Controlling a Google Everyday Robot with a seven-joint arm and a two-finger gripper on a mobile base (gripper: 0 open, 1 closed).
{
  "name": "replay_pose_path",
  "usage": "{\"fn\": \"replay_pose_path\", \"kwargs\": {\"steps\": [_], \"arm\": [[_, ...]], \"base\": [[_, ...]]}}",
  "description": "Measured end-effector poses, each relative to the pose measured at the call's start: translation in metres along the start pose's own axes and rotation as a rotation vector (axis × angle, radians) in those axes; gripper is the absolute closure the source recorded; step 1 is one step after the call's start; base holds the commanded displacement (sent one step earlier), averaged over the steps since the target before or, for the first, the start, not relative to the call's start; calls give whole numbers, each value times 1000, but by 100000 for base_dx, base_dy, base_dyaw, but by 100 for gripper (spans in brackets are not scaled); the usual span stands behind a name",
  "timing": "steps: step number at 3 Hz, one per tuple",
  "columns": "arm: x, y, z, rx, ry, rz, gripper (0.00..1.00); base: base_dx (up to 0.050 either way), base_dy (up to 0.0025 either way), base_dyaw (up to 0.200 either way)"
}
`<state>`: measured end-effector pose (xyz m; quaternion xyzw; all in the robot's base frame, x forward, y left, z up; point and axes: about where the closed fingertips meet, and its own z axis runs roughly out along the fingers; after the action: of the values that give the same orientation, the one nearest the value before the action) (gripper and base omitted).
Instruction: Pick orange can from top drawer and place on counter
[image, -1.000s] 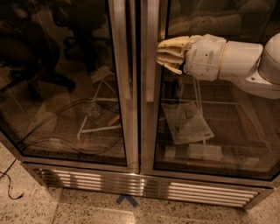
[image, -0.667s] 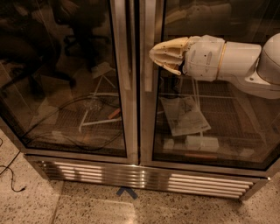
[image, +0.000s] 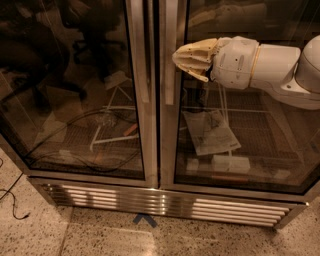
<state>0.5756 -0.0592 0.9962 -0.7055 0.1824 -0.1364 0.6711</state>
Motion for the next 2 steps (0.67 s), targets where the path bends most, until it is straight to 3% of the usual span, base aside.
{"fn": "replay_pose_path", "kwargs": {"steps": [2], "arm": [[5, -3, 2, 10, -2, -7, 100]], "base": [[0, 0, 0]]}}
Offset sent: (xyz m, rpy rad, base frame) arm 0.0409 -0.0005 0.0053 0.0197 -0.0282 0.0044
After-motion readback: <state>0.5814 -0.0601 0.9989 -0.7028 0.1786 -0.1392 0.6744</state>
